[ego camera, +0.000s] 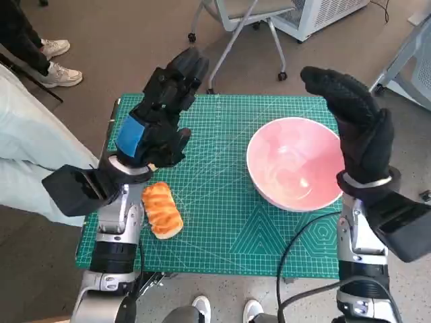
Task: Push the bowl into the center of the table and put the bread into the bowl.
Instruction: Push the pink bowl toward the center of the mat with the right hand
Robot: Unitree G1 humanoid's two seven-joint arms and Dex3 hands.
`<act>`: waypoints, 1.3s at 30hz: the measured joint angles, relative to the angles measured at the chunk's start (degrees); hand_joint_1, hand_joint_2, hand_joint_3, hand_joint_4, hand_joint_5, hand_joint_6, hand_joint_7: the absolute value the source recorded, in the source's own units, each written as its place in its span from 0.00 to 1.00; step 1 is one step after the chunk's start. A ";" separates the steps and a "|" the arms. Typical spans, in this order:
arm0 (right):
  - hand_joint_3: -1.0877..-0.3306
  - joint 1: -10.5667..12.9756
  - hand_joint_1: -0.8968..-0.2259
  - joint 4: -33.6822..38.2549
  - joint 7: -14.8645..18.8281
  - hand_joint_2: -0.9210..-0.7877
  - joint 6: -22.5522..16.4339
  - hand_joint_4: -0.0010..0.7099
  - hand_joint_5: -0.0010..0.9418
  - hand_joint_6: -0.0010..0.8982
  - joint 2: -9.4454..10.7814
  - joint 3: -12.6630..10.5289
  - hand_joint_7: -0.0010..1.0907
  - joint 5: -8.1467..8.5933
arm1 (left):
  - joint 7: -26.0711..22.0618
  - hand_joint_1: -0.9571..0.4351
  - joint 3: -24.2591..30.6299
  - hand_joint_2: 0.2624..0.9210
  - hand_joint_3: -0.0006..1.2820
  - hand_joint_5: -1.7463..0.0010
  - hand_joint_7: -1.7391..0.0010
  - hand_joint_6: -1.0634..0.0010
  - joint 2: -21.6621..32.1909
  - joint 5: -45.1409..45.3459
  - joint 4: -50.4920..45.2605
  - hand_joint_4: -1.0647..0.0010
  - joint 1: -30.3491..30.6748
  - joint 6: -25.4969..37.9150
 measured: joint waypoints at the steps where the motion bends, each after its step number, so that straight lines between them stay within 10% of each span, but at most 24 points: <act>1: 0.49 -0.33 0.37 1.70 0.09 0.00 -1.06 0.27 0.00 0.09 -0.50 -1.22 0.41 0.58 | 0.00 0.24 -0.03 1.00 0.47 1.00 0.78 1.00 -0.15 0.07 0.00 0.95 0.00 0.00; 7: 0.48 -2.00 0.39 15.24 -1.35 0.00 -6.36 0.25 0.00 0.14 -5.81 -9.61 0.37 2.79 | 0.21 0.24 0.55 1.00 0.47 1.00 0.78 1.00 0.29 0.24 0.02 0.94 0.29 -0.48; 14: 0.44 -4.47 0.40 29.23 -6.50 0.00 -10.95 0.24 0.00 0.13 -8.09 -13.46 0.34 1.60 | 1.26 0.24 0.84 1.00 0.47 1.00 0.78 1.00 0.37 0.88 0.09 0.94 0.29 -0.96; 30: 0.34 -8.86 0.48 50.08 -9.88 0.00 -10.78 0.15 0.00 0.14 -8.56 -15.13 0.23 0.72 | 1.46 0.23 0.67 1.00 0.47 1.00 0.78 1.00 -0.48 1.24 0.09 0.94 0.30 -1.35; 39: 0.36 -9.28 0.44 55.43 -13.22 0.00 -1.24 0.15 0.00 0.15 -7.83 -13.65 0.22 -2.31 | 1.46 0.23 0.90 1.00 0.47 1.00 0.77 1.00 0.32 1.38 0.09 0.94 0.42 -1.44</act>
